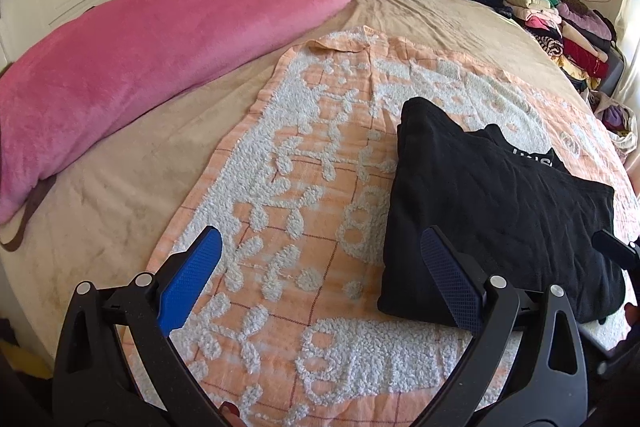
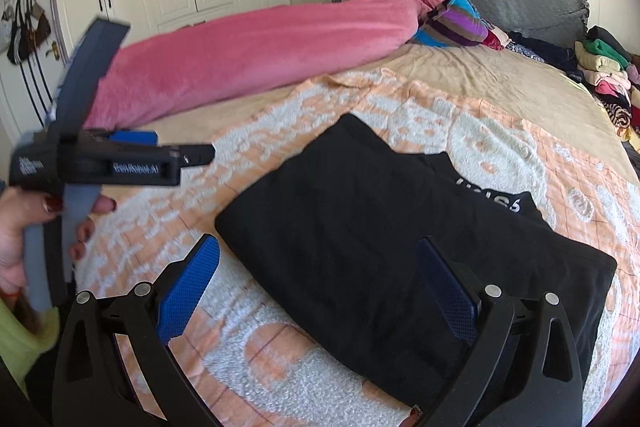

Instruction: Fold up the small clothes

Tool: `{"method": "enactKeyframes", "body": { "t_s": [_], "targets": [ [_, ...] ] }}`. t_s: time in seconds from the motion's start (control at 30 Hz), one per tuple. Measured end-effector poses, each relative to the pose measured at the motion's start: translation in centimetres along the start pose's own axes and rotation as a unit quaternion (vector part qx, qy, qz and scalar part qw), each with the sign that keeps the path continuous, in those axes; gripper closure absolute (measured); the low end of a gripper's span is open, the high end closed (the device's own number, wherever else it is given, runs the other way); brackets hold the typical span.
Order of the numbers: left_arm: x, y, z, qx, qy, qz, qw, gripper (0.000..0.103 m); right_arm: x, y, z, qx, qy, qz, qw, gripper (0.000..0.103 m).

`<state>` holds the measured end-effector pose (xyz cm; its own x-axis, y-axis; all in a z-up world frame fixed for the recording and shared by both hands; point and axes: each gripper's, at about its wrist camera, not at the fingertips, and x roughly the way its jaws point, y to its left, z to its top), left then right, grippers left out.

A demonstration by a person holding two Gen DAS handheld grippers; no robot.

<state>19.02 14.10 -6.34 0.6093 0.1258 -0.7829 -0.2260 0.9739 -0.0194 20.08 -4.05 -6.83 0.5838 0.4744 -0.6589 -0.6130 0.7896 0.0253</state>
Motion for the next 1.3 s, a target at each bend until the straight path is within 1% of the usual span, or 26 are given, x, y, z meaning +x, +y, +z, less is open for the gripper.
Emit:
{"method": "enactKeyframes", "body": {
  "t_s": [0.2,0.3,0.37,0.4,0.53,0.67,0.7,0.77,0.83,0.9,1.0,1.07,1.1,1.13,1.2,1.23,1.27,1.3],
  "targets": [
    [1.7,-0.4,0.0,-0.001,0.021,-0.010,0.9997,0.010,2.9,1.0,-1.6,-0.036,0.017,-0.026,0.999,0.005],
    [2.4,-0.2,0.5,-0.015,0.027,-0.020,0.9993,0.010,3.9,1.7,-2.2,-0.059,0.021,-0.031,0.998,0.005],
    [3.3,0.0,0.9,-0.026,0.038,-0.027,0.9986,0.010,4.4,2.3,-2.5,-0.075,0.023,-0.030,0.997,0.005],
    [3.9,0.2,1.3,-0.034,0.047,-0.031,0.9979,0.010,4.7,2.5,-2.6,-0.081,0.024,-0.029,0.996,0.005],
    [5.6,0.4,2.9,-0.051,0.061,-0.058,0.9951,0.010,5.7,3.4,-3.2,-0.113,0.030,-0.037,0.992,0.005],
    [6.9,-0.8,4.8,-0.038,0.068,-0.081,0.9937,0.010,6.5,4.0,-3.5,-0.137,0.030,-0.038,0.989,0.005],
    [7.2,-1.1,5.1,-0.036,0.069,-0.091,0.9929,0.010,6.6,4.2,-3.6,-0.143,0.030,-0.040,0.989,0.005],
    [8.2,-2.0,5.8,-0.032,0.082,-0.114,0.9895,0.010,7.0,4.4,-3.7,-0.153,0.031,-0.041,0.987,0.005],
    [9.3,-2.9,6.4,-0.031,0.098,-0.145,0.9841,0.010,7.2,4.6,-3.8,-0.160,0.030,-0.038,0.986,0.005],
    [10.3,-3.6,6.7,-0.027,0.110,-0.154,0.9815,0.010,7.3,4.7,-3.7,-0.165,0.029,-0.032,0.985,0.005],
    [11.7,-4.7,6.9,-0.007,0.122,-0.161,0.9795,0.010,7.3,4.5,-3.6,-0.164,0.026,-0.026,0.986,0.005],
    [13.1,-5.0,7.0,-0.008,0.132,-0.172,0.9762,0.010,7.5,4.5,-3.6,-0.163,0.026,-0.024,0.986,0.005],
    [13.7,-5.0,6.9,-0.013,0.140,-0.176,0.9742,0.011,7.6,4.5,-3.5,-0.162,0.027,-0.023,0.986,0.005],
    [14.4,-5.2,7.0,-0.020,0.151,-0.189,0.9701,0.013,7.7,4.5,-3.5,-0.162,0.026,-0.022,0.986,0.005],
    [15.0,-5.6,7.1,-0.023,0.156,-0.205,0.9659,0.019,8.0,4.4,-3.3,-0.162,0.027,-0.021,0.986,0.005],
    [15.2,-6.0,7.2,-0.018,0.156,-0.213,0.9643,0.020,8.3,4.3,-3.2,-0.161,0.031,-0.026,0.986,0.005],
    [15.4,-6.5,7.4,-0.011,0.156,-0.219,0.9632,0.024,8.5,4.3,-3.3,-0.159,0.035,-0.029,0.986,0.005],
    [15.5,-6.8,7.5,-0.006,0.155,-0.222,0.9625,0.030,8.8,4.2,-3.2,-0.156,0.037,-0.029,0.987,0.005]
  ]
}}
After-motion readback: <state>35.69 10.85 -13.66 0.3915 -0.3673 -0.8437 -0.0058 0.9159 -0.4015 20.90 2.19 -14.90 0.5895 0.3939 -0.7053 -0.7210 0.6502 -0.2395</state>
